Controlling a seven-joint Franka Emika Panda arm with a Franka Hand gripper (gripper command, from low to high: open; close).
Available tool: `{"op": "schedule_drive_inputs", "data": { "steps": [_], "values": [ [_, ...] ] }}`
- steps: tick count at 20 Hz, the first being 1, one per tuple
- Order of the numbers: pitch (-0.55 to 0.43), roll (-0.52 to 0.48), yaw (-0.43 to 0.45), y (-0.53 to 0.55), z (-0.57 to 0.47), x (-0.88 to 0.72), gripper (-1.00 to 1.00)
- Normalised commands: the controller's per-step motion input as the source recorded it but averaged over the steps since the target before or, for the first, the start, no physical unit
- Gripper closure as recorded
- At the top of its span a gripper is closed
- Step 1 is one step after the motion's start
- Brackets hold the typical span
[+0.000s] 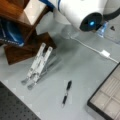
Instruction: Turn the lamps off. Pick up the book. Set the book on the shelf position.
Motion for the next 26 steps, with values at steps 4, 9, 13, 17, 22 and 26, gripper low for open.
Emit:
{"op": "schedule_drive_inputs", "data": {
  "steps": [4, 9, 13, 17, 22, 26],
  "values": [
    [-0.090, 0.160, -0.135, 0.47, -0.02, 0.00, -1.00],
    [-0.105, 0.265, -0.277, 0.57, -0.03, 0.17, -1.00],
    [-0.160, 0.384, -0.384, 0.51, -0.06, 0.30, -1.00],
    [-0.250, 0.507, -0.392, 0.46, -0.13, 0.34, -1.00],
    [-0.331, 0.699, -0.331, 0.38, -0.20, 0.28, -1.00],
    [-0.355, 0.762, -0.193, 0.17, -0.18, 0.12, -1.00]
  ]
}}
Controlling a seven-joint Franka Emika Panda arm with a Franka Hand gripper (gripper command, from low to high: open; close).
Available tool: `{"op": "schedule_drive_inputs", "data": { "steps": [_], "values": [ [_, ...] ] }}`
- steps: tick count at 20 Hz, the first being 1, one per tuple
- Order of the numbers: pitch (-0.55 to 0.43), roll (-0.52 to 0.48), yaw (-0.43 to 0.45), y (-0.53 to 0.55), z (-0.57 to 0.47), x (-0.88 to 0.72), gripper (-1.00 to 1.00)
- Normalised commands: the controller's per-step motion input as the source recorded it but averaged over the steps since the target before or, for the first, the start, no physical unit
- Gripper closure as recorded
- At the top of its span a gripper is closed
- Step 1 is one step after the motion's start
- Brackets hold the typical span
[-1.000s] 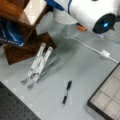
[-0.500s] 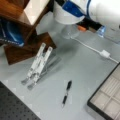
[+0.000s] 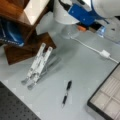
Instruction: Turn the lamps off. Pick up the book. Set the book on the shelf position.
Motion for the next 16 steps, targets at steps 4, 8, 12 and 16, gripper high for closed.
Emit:
{"op": "schedule_drive_inputs", "data": {
  "steps": [4, 8, 12, 16],
  "values": [
    [-0.421, 0.737, -0.047, -0.04, -0.19, -0.06, -1.00],
    [-0.392, 0.568, 0.082, -0.19, -0.20, -0.26, -1.00],
    [-0.365, 0.481, 0.157, -0.19, -0.20, -0.40, -1.00],
    [-0.373, 0.428, 0.099, -0.09, -0.25, -0.40, -1.00]
  ]
}}
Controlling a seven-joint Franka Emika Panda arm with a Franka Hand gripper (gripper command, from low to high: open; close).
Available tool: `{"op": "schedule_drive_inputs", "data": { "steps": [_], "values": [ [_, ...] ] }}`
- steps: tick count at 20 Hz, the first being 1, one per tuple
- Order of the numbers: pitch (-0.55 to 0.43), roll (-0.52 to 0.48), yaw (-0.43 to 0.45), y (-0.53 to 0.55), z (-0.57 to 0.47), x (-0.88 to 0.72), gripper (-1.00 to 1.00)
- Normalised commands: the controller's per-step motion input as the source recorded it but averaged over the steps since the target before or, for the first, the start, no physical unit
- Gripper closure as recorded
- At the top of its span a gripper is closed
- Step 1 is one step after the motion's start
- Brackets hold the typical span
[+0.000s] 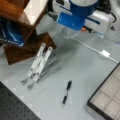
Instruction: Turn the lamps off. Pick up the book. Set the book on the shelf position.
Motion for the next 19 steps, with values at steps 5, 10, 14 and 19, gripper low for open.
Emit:
{"op": "schedule_drive_inputs", "data": {
  "steps": [5, 10, 14, 19],
  "values": [
    [-0.389, 0.384, 0.046, -0.03, -0.33, -0.34, -1.00],
    [-0.348, 0.264, 0.045, -0.05, -0.21, -0.31, -1.00],
    [-0.263, 0.196, 0.019, -0.02, -0.08, -0.29, -1.00],
    [-0.246, 0.164, 0.022, -0.03, -0.13, -0.21, -1.00]
  ]
}}
